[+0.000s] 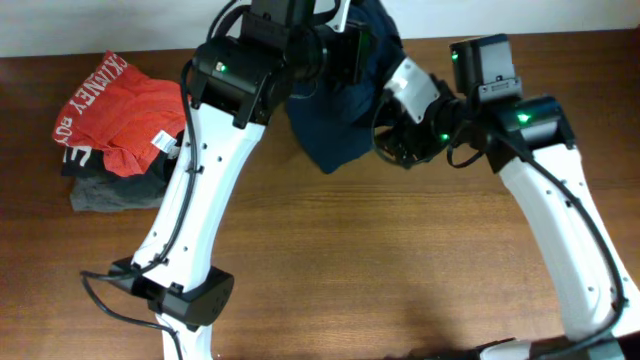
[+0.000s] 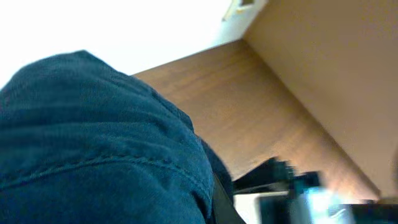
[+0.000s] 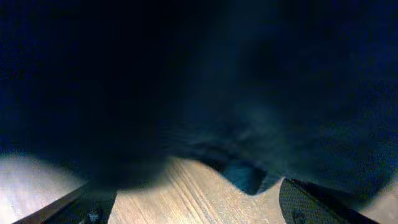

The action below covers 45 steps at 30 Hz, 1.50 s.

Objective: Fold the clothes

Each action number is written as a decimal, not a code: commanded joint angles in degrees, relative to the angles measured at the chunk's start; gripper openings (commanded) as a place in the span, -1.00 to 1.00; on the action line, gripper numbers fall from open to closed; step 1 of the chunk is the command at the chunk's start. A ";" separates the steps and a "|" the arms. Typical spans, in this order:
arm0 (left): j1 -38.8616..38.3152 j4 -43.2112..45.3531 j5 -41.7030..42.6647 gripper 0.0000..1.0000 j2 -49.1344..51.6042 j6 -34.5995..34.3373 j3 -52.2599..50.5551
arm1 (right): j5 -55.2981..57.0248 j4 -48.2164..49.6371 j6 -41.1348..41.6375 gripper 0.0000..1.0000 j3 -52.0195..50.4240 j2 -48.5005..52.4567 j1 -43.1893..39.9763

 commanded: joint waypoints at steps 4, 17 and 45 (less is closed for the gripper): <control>0.11 -0.20 -2.93 -0.99 -4.94 3.89 1.44 | -5.33 1.44 21.24 0.84 5.05 -5.64 -5.99; 0.11 0.55 -1.97 -1.00 -8.66 6.95 1.44 | -47.25 0.87 34.47 0.92 5.01 2.54 -24.24; 0.11 5.68 -2.38 -1.00 -8.70 11.80 1.42 | -65.70 14.97 42.99 0.98 5.18 17.22 -18.84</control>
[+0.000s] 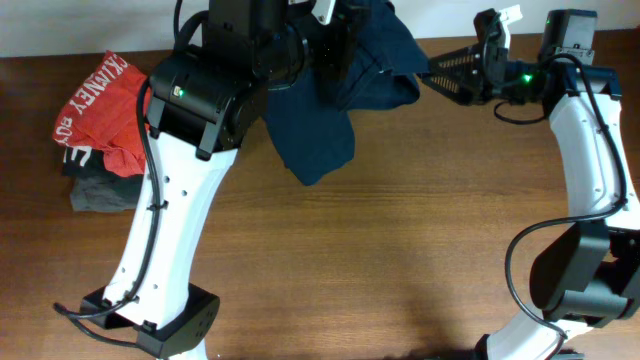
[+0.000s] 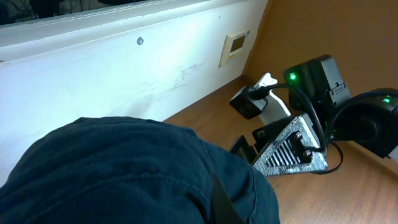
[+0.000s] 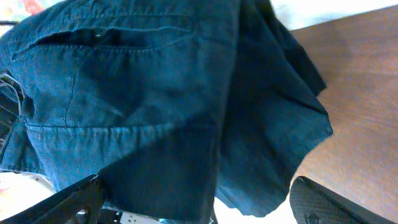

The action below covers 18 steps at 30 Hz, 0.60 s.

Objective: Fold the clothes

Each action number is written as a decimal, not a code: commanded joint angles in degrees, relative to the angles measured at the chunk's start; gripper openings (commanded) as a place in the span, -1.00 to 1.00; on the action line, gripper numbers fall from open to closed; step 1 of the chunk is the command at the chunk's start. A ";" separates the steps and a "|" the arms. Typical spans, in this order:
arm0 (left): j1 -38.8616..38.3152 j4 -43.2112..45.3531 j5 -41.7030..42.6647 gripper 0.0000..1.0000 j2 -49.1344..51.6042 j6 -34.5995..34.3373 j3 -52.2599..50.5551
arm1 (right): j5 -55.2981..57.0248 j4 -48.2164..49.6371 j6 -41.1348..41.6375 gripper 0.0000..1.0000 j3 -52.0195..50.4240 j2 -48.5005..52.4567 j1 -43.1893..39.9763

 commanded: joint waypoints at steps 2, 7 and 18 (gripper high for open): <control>0.11 1.38 -0.37 -1.00 -2.14 1.97 1.42 | -2.32 3.63 2.01 0.98 0.81 -0.96 4.59; 0.11 1.11 -0.39 -0.99 -2.14 2.19 1.42 | -2.32 12.20 6.38 0.90 0.83 -0.98 8.28; 0.11 1.07 -4.55 -0.99 -2.14 3.63 1.42 | -2.32 20.55 11.72 0.61 0.83 -0.98 8.57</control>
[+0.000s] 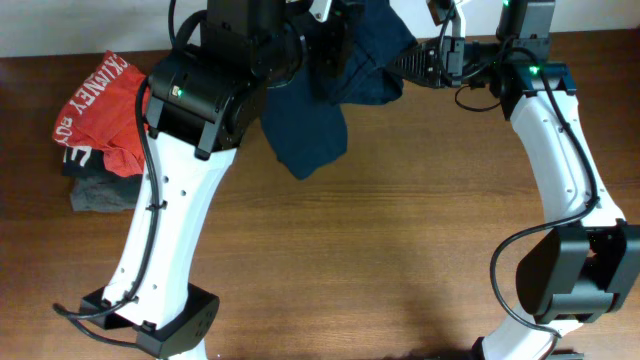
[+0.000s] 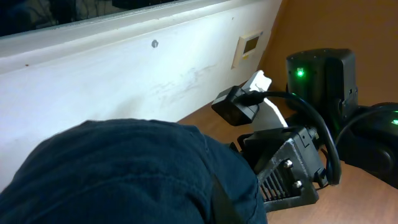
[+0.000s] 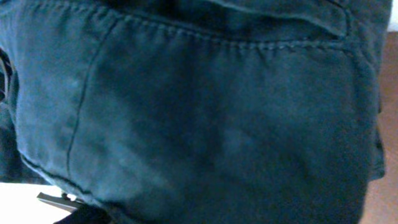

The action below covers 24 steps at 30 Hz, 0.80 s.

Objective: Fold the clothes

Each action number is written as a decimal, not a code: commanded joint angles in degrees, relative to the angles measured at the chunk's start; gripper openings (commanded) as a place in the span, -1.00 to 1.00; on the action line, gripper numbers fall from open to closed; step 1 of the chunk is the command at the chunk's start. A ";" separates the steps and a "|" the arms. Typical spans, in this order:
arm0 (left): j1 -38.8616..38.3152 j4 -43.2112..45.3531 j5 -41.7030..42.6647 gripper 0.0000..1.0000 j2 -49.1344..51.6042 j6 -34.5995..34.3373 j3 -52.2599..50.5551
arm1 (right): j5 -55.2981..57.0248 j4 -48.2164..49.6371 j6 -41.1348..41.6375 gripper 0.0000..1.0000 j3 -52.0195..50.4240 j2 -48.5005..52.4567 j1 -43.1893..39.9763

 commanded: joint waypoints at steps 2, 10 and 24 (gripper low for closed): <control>0.04 1.49 -3.65 -0.99 -2.12 2.36 1.42 | -1.84 0.46 0.66 0.78 0.81 -0.96 0.00; 0.83 2.43 -5.49 -1.00 -2.12 2.10 1.42 | 11.47 -2.10 0.52 0.97 0.74 -0.74 -2.67; 3.78 -4.59 -7.58 -0.99 -2.12 0.35 1.42 | 49.86 -20.41 2.51 0.97 0.76 -0.96 -9.66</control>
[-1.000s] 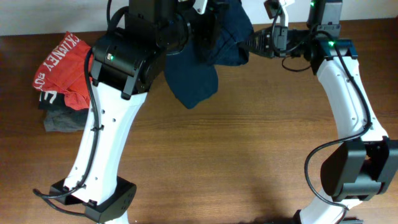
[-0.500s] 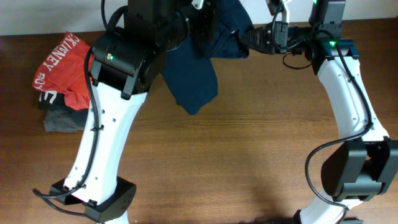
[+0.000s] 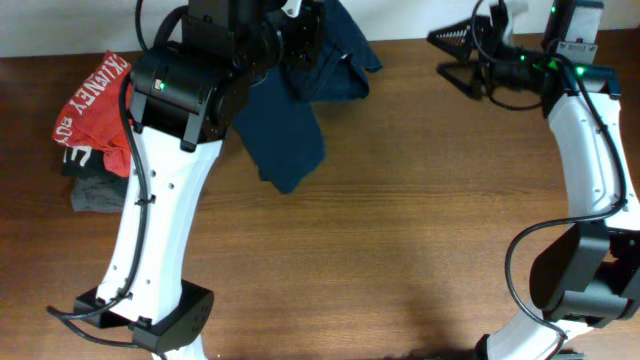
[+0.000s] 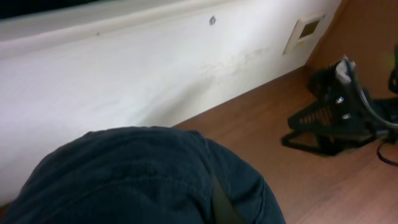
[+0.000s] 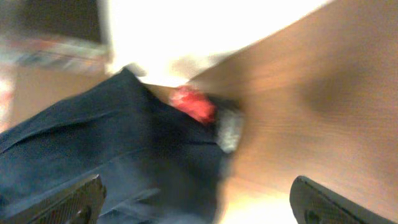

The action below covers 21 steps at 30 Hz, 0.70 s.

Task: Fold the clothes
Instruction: 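Lower the garment onto the table center with the left gripper and release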

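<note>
A dark blue garment point(image 3: 290, 130) hangs over the back of the table. Its top is bunched at my left gripper point(image 3: 318, 45), which is shut on it. In the left wrist view the cloth point(image 4: 137, 180) covers the fingers entirely. My right gripper point(image 3: 450, 55) is at the far right, open and empty, well clear of the cloth. In the blurred right wrist view its two fingertips point(image 5: 81, 199) stand wide apart, with the garment point(image 5: 93, 143) ahead on the left.
A red printed shirt point(image 3: 110, 110) lies crumpled on a grey and dark pile point(image 3: 100, 192) at the table's left edge. A white wall point(image 4: 155, 68) runs along the back. Bare wooden tabletop point(image 3: 400, 250) fills the middle and front.
My right gripper was pressed up against the hanging cloth. It now sits further right, open, with nothing in it. The left arm has shifted the garment slightly left.
At first the left gripper held the garment up, with the right gripper low against its underside. Then the right gripper was open to the right of the cloth, then close against it. Now it is away again, and the garment still hangs only from the left gripper.
</note>
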Each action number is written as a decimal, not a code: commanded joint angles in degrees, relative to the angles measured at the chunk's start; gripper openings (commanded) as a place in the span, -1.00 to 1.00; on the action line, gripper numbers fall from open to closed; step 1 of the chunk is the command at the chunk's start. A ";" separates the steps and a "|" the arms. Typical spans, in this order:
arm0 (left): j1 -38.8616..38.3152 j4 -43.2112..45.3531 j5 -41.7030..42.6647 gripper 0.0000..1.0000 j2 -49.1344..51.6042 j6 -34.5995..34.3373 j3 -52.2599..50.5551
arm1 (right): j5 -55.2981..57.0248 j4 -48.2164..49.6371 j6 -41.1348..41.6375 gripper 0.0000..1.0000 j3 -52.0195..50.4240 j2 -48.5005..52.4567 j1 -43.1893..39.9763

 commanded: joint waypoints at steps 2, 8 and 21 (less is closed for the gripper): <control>0.20 -0.59 -0.44 -0.99 -2.12 -0.66 1.42 | 41.27 -11.34 -12.24 0.97 0.46 -0.87 -0.15; 0.20 -6.36 -0.44 -1.00 -1.29 -4.96 1.38 | 70.84 -22.38 -16.52 0.97 0.55 -1.29 -0.52; -3.78 -13.51 8.98 -0.99 8.41 -7.21 1.31 | 64.87 -34.91 -22.58 0.98 0.57 -1.86 -0.44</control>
